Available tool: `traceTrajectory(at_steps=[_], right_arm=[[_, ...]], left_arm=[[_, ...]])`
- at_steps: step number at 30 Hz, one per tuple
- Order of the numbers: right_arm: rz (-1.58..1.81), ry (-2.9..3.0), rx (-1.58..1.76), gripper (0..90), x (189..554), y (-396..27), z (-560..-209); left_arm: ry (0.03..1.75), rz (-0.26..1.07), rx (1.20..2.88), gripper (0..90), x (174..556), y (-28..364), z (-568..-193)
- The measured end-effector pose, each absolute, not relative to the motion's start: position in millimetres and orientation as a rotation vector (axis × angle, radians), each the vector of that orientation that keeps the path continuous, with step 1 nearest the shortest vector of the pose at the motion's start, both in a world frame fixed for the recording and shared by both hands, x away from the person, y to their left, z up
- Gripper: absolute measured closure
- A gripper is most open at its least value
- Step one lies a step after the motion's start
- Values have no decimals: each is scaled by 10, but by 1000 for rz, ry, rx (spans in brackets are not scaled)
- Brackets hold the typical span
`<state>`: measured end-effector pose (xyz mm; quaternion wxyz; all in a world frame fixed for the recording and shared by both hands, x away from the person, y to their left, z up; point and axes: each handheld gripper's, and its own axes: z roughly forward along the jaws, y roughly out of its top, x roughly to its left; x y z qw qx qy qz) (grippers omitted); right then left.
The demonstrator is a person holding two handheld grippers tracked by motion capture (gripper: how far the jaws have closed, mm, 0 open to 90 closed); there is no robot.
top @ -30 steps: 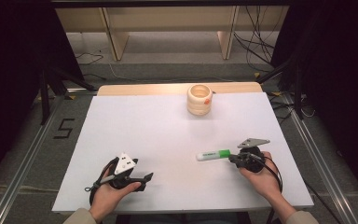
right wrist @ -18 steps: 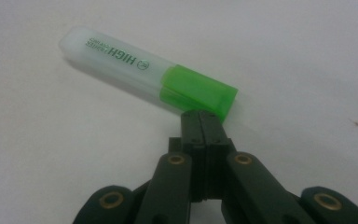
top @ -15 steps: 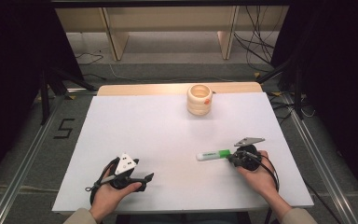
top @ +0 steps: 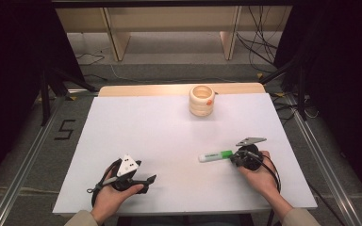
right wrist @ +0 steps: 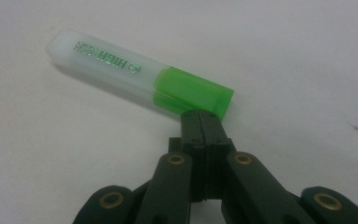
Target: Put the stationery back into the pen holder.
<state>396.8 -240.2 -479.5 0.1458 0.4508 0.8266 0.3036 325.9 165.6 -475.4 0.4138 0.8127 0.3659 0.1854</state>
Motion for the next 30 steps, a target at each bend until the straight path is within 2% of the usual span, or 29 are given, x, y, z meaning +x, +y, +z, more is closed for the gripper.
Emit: traceTrajectory(at_steps=[30], right_arm=[[876, 2335, 1292, 900, 4168, -2304, -4813]], left_arm=[[911, 463, 2040, 231, 3251, 1615, -4754]])
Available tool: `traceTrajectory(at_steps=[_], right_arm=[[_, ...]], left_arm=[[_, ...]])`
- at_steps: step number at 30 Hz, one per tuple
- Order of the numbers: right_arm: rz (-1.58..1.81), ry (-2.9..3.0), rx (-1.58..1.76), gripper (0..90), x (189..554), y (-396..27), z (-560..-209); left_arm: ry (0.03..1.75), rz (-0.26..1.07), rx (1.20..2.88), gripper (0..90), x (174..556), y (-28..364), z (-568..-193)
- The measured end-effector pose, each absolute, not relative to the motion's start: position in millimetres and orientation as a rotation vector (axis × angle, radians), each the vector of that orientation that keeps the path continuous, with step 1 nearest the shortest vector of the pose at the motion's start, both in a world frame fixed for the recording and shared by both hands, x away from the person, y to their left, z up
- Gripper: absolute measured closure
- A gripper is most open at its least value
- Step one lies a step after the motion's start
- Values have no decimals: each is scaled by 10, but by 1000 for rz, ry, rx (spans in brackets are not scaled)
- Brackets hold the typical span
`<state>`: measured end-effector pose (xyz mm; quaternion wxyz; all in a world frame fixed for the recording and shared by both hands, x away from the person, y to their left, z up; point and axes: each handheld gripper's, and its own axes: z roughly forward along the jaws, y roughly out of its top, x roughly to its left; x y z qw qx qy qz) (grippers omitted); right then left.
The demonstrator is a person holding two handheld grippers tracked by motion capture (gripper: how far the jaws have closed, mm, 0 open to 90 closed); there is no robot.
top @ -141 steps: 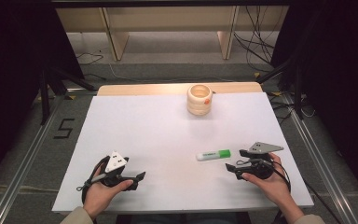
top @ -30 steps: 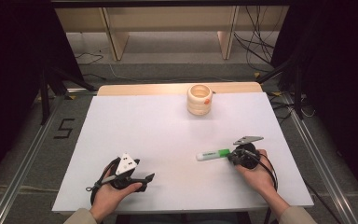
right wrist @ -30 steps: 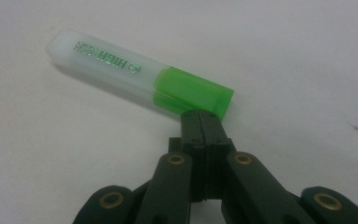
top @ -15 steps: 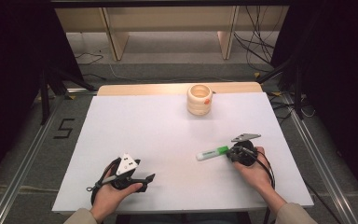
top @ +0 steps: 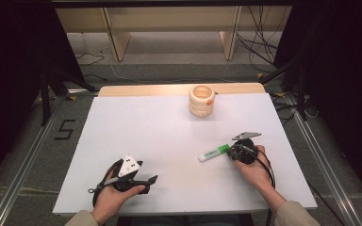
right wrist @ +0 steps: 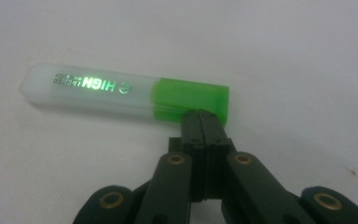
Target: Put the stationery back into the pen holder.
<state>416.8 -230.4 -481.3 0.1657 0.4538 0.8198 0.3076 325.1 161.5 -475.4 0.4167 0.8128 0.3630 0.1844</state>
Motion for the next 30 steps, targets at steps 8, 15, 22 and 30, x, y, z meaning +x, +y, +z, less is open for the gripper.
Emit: traceTrajectory(at_steps=[8, 15, 22, 30], right_arm=[[916, 2298, 1303, 898, 4143, -2334, -4760], [960, 2244, 1312, 717, 4052, -2382, -4725], [985, 2223, 1301, 601, 3974, -2451, -4716], [1013, 2190, 1329, 534, 3929, -2532, -4696]], left_arm=[[914, 448, 2013, 237, 3270, 1465, -4733], [865, 434, 2027, 253, 3368, 1107, -4713], [786, 417, 2100, 319, 3585, 587, -4717], [729, 381, 2137, 399, 3884, 115, -4753]])
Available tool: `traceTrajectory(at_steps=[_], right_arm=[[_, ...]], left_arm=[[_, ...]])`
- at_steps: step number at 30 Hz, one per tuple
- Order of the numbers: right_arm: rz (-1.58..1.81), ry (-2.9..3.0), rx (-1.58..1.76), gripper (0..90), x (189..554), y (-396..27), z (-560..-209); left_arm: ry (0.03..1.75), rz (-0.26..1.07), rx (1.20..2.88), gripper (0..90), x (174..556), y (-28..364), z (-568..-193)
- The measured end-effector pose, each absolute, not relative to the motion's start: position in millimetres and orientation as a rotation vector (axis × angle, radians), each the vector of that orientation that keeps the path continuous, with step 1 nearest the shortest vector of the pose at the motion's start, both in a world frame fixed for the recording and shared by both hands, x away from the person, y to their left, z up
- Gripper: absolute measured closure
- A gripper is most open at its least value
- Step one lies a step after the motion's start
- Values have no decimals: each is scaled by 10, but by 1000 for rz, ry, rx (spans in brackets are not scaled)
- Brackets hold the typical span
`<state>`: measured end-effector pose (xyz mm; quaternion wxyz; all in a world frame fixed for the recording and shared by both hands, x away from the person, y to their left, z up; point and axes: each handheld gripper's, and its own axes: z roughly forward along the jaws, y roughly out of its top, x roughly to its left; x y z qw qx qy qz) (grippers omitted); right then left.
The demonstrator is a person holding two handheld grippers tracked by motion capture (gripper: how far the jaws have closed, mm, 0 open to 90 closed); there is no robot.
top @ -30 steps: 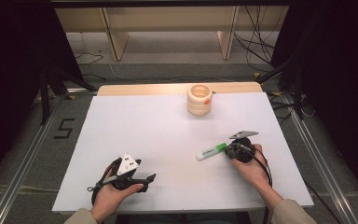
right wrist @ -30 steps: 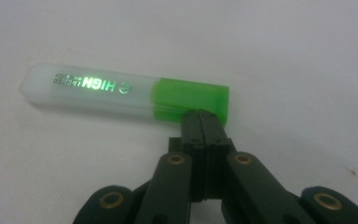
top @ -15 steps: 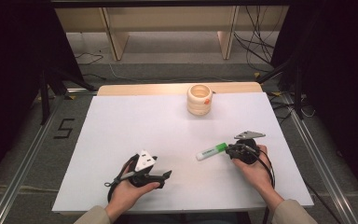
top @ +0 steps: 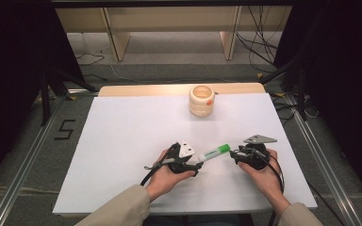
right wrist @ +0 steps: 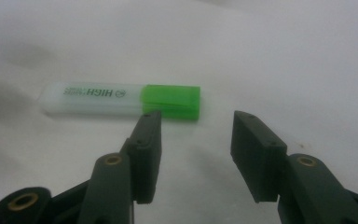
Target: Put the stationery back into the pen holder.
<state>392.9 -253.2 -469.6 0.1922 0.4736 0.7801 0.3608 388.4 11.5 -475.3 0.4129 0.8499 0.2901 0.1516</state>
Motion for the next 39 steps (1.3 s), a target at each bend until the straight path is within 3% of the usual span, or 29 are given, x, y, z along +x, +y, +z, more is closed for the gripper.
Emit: traceTrajectory(at_steps=[17, 39], right_arm=[[1034, 2157, 1350, 498, 3911, -2609, -4685], [1032, 2138, 1363, 422, 3922, -2618, -4689]], left_arm=[[642, 341, 2235, 510, 4251, -433, -4832], [684, 279, 2262, 600, 4372, -438, -4888]])
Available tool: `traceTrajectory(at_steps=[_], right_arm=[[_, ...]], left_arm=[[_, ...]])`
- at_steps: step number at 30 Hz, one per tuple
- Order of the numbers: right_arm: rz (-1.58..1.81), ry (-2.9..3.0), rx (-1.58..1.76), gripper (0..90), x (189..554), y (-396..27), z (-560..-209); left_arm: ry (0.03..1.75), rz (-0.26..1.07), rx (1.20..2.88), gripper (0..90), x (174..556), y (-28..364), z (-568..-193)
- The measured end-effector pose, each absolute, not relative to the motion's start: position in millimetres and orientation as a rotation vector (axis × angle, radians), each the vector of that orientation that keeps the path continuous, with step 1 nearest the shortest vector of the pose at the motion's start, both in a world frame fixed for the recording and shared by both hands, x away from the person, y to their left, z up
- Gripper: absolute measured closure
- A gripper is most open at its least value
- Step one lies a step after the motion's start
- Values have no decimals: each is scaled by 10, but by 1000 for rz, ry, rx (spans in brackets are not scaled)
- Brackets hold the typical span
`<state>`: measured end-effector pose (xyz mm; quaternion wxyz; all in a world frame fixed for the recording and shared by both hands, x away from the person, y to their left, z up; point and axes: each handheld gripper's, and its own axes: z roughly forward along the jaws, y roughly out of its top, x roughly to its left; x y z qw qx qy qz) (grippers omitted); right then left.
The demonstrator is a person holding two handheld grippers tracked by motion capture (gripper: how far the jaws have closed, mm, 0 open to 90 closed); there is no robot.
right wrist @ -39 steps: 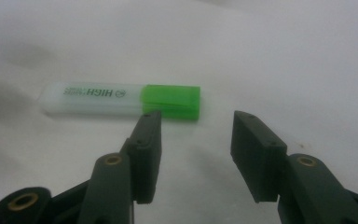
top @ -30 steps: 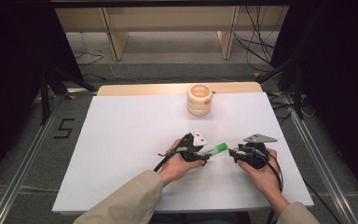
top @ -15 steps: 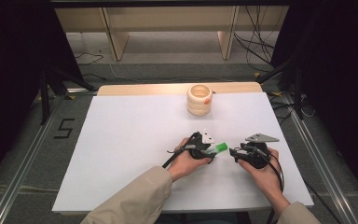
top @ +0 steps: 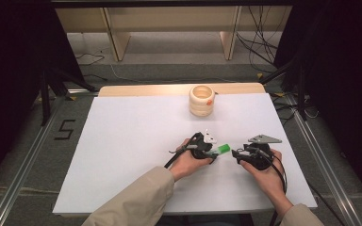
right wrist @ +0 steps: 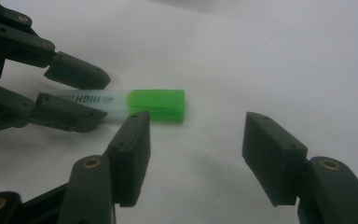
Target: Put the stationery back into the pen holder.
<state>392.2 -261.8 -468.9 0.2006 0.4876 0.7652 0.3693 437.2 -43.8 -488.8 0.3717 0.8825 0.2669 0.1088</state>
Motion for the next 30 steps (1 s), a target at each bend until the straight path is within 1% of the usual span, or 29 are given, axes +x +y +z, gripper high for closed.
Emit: traceTrajectory(at_steps=[22, 24, 30], right_arm=[[1035, 2136, 1360, 413, 3924, -2616, -4691], [1033, 2136, 1358, 411, 3924, -2617, -4691], [1033, 2133, 1362, 408, 3924, -2620, -4689]], left_arm=[[690, 266, 2289, 629, 4388, -465, -4865], [691, 268, 2293, 648, 4384, -469, -4862], [693, 276, 2295, 657, 4374, -477, -4860]])
